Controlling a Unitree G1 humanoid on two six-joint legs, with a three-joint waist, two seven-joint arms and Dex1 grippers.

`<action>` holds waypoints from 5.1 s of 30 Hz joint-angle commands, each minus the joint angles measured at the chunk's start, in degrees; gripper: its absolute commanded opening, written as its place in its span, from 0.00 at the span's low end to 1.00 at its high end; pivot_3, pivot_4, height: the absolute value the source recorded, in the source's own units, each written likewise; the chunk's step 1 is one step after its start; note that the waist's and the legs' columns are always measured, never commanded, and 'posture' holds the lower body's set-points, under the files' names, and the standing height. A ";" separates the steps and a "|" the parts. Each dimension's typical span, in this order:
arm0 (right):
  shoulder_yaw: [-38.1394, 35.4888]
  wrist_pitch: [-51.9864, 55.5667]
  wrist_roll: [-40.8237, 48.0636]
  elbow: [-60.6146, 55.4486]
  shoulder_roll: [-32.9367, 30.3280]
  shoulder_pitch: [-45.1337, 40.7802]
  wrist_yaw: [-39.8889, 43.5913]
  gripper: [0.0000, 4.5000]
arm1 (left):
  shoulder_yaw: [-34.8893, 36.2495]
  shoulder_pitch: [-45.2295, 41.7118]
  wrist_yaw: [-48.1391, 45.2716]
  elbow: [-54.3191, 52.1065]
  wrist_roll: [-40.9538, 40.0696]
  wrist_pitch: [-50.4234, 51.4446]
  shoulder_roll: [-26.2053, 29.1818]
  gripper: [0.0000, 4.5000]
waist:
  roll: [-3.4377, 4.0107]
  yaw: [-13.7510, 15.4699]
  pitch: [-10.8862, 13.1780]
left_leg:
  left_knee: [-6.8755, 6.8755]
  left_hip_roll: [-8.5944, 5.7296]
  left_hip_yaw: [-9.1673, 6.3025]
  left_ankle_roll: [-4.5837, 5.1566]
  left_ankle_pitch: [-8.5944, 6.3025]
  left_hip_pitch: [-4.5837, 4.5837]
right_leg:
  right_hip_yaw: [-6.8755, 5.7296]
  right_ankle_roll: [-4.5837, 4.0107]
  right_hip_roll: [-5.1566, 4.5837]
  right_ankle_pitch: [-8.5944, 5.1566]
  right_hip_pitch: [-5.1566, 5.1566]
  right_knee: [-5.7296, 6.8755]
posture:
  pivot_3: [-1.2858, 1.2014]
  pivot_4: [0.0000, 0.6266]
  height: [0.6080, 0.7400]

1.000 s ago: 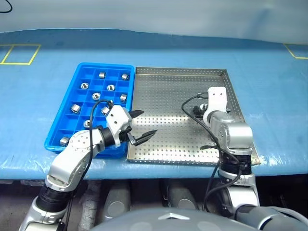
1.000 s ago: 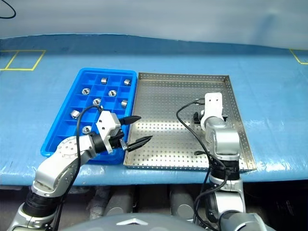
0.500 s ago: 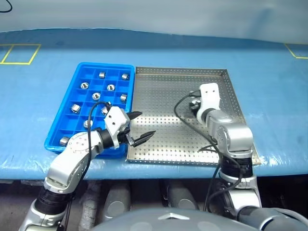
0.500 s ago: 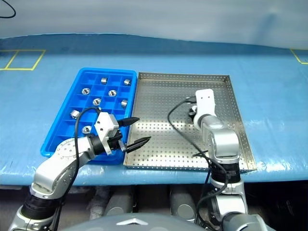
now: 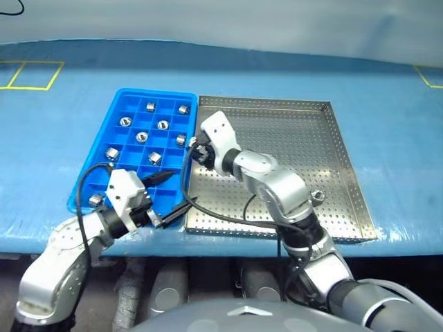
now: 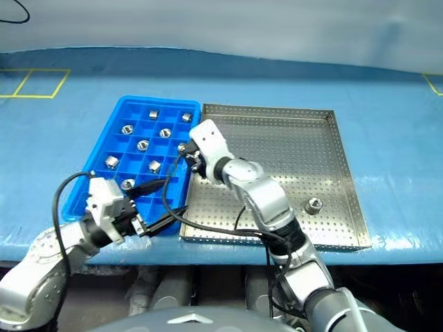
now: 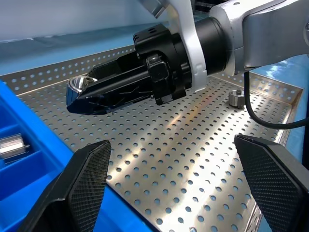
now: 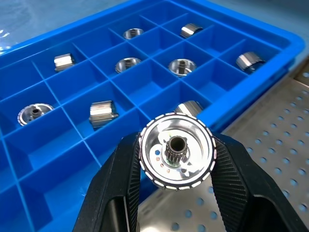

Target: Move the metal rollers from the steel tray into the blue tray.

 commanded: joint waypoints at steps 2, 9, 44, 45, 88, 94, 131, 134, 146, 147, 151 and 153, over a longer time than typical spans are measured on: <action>3.83 -5.09 -1.06 4.54 3.45 -2.24 1.92 0.38 | 4.28 6.51 1.58 -5.72 -0.80 -0.86 0.11 1.00 | -0.01 1.11 0.00 | -0.04 0.00 0.02 0.00 -0.01 0.00 | 0.00 -0.02 -0.02 -0.01 0.00 -0.02 | 0.63 0.24 1.00; 5.96 -3.67 -0.63 3.38 3.16 1.82 4.03 0.38 | 3.59 9.38 4.16 -8.01 -1.13 -0.65 -1.15 1.00 | -0.02 3.98 0.00 | -0.03 0.01 -0.04 -0.01 0.00 0.02 | -0.10 -0.39 -0.03 -0.24 0.03 -0.02 | 0.64 0.24 1.00; -18.27 22.41 -14.23 -31.34 -4.97 25.29 -18.47 0.96 | -12.11 -17.21 -4.13 6.31 -1.23 0.78 0.43 1.00 | 0.00 -1.01 -0.03 | -0.08 -0.02 -0.02 -0.04 0.00 -0.06 | -0.06 -0.15 -0.01 -0.10 -0.05 -0.05 | 0.50 0.24 1.00; -18.31 22.81 -14.63 -32.39 -5.50 26.36 -18.64 0.96 | -12.74 -18.13 -4.50 7.06 -1.00 0.69 0.36 1.00 | 0.00 -1.66 -0.03 | -0.08 -0.01 0.02 -0.03 -0.01 -0.05 | -0.03 -0.12 -0.02 -0.10 -0.05 -0.05 | 0.50 0.24 1.00; -14.55 16.81 -4.10 -23.57 -5.35 13.95 -6.45 0.38 | -9.89 -12.70 -3.50 5.84 0.26 0.51 -0.10 1.00 | -0.01 -4.05 -0.02 | 0.00 0.03 0.07 -0.02 0.00 0.08 | 0.15 0.04 0.09 -0.01 -0.01 0.09 | 0.55 0.24 1.00; -3.52 8.65 -3.31 -9.79 -2.54 3.34 -1.63 0.38 | -6.14 -2.57 1.01 0.71 2.51 -0.90 0.36 1.00 | -0.03 -1.80 0.00 | -0.05 -0.02 0.06 0.01 -0.02 -0.01 | 0.11 0.02 0.00 0.00 -0.03 -0.01 | 0.59 0.24 1.00; 12.71 -3.90 -2.38 9.11 5.02 -1.64 13.92 1.00 | 2.21 22.43 -0.62 3.45 7.68 -23.11 -7.31 1.00 | 0.01 5.69 0.04 | -0.15 0.11 0.05 -0.08 -0.09 0.00 | -0.18 -0.57 0.00 -0.39 -0.12 -0.06 | 0.66 0.24 1.00; 10.56 -8.65 -4.57 3.51 2.76 0.35 11.15 1.00 | 1.10 19.14 -1.83 4.43 7.93 -23.16 -6.71 1.00 | 0.00 5.78 0.03 | -0.15 0.10 0.05 -0.12 -0.12 -0.04 | -0.19 -0.57 -0.01 -0.39 -0.13 -0.09 | 0.64 0.24 1.00; -3.63 -15.06 -13.00 -19.88 -11.11 22.82 -1.60 1.00 | -10.01 -5.02 0.37 7.34 9.01 -14.57 -7.18 1.00 | -0.03 3.24 -0.02 | -0.01 0.04 0.07 -0.13 -0.11 -0.05 | -0.07 -0.36 -0.01 -0.27 -0.04 -0.10 | 0.56 0.24 1.00; -4.51 -15.38 -12.81 -21.18 -12.05 24.82 -1.45 1.00 | -10.79 -6.61 0.52 7.92 9.05 -13.69 -7.25 1.00 | -0.03 2.89 -0.02 | -0.02 0.04 0.05 -0.13 -0.11 -0.05 | -0.07 -0.15 -0.01 -0.15 -0.03 -0.09 | 0.55 0.24 1.00; -8.39 -14.46 -10.42 -28.31 -18.07 35.03 2.26 1.00 | -14.76 -12.41 -1.42 10.57 8.89 -10.30 -6.59 1.00 | -0.02 0.83 -0.02 | -0.01 0.02 0.01 -0.10 -0.13 -0.03 | -0.06 -0.12 0.01 -0.14 0.02 -0.09 | 0.52 0.24 1.00; -9.07 -14.15 -9.78 -30.87 -20.31 38.62 3.65 1.00 | -16.19 -14.04 -2.33 11.13 9.35 -9.58 -5.93 1.00 | -0.02 -0.46 -0.02 | 0.00 0.02 0.02 -0.09 -0.13 -0.01 | -0.04 -0.10 0.01 -0.15 0.03 -0.09 | 0.51 0.24 1.00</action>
